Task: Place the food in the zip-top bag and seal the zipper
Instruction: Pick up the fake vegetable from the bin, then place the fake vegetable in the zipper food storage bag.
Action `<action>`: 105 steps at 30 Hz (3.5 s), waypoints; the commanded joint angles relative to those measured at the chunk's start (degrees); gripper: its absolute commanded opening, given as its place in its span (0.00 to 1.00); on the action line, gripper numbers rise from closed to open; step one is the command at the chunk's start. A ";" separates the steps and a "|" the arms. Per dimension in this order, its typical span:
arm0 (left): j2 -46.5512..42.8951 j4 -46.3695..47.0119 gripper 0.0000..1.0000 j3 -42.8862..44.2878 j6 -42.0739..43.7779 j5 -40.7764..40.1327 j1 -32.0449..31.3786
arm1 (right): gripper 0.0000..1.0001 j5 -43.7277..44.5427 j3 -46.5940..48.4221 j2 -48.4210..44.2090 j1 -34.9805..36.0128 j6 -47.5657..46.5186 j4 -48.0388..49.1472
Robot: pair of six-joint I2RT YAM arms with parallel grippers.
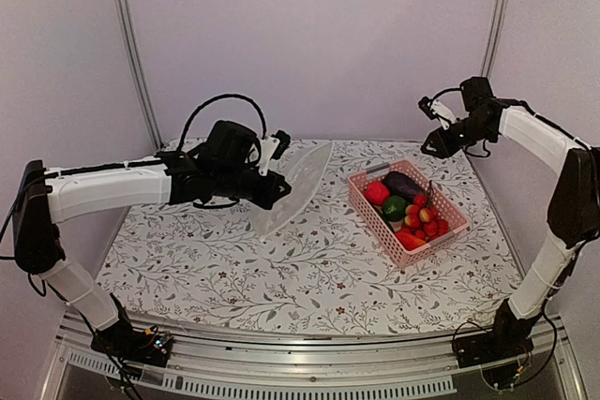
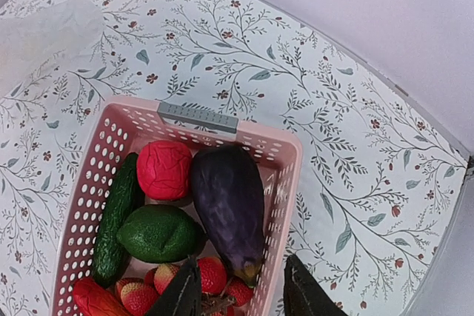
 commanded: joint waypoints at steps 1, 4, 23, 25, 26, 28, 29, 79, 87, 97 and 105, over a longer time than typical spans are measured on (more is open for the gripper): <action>0.15 1.53 0.00 -1.01 1.04 0.18 0.77 | 0.36 5.15 3.96 7.24 3.67 -1.26 -1.01; 0.02 1.91 0.00 -1.51 1.80 -1.18 0.71 | 0.35 5.68 7.40 12.54 4.96 -2.93 -2.35; -0.10 0.74 0.00 -1.13 3.00 -1.26 0.26 | 0.59 12.47 17.52 28.74 8.89 -7.14 -5.67; -0.11 0.69 0.00 -1.04 3.02 -1.09 0.19 | 0.62 12.65 17.78 29.74 8.96 -7.05 -6.59; -0.11 0.63 0.00 -1.04 3.01 -1.14 0.10 | 0.65 12.65 17.82 30.18 8.97 -7.10 -7.05; -0.14 0.64 0.00 -0.95 3.03 -0.95 0.13 | 0.69 12.73 17.83 30.82 9.09 -7.12 -7.97; -0.11 0.57 0.00 -0.95 3.07 -0.80 0.14 | 0.70 12.74 17.89 31.04 9.11 -7.12 -8.37; 14.14 3.43 0.00 20.94 -17.55 5.19 -1.28 | 0.29 -39.55 -2.85 -10.14 9.34 11.78 19.07; 14.81 3.90 0.00 24.01 -23.27 9.13 -2.16 | 0.22 -48.35 -8.70 -15.12 11.81 24.55 40.82; 14.68 2.16 0.00 26.50 -25.45 10.91 -3.33 | 0.20 -48.88 -0.79 -9.45 20.98 33.14 50.64; 12.60 3.64 0.00 25.72 -28.55 14.96 -3.98 | 0.22 -48.98 2.37 -3.48 22.48 36.12 56.50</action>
